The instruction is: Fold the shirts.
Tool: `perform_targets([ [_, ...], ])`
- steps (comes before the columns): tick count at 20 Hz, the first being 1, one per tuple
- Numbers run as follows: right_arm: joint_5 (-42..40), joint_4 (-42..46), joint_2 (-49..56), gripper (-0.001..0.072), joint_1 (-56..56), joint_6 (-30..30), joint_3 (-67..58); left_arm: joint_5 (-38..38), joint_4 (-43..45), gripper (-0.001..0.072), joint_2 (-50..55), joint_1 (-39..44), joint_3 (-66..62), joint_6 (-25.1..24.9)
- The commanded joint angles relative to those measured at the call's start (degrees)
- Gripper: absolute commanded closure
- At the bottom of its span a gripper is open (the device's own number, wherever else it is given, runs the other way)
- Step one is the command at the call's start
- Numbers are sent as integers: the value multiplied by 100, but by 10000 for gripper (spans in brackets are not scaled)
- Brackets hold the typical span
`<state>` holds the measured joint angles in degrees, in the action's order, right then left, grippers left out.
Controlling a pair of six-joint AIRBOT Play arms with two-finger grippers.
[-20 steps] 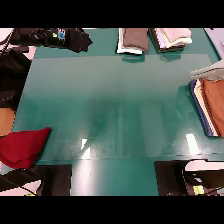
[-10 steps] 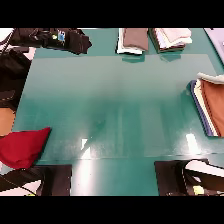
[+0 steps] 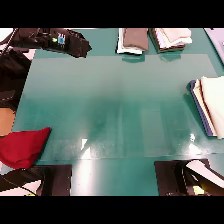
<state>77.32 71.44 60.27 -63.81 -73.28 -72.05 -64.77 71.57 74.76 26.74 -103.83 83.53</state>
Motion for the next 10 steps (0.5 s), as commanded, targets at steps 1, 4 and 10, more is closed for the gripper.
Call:
perform_targets([
  [1,-188,-726,-256,169,-37,26,229,-44,2,684,0,0,-2,-7],
  [4,-431,-2133,-417,170,647,26,55,-44,2,683,0,0,-2,-4],
  [10,-844,-2614,-619,189,3571,31,31,-44,17,684,0,0,-2,-2],
])
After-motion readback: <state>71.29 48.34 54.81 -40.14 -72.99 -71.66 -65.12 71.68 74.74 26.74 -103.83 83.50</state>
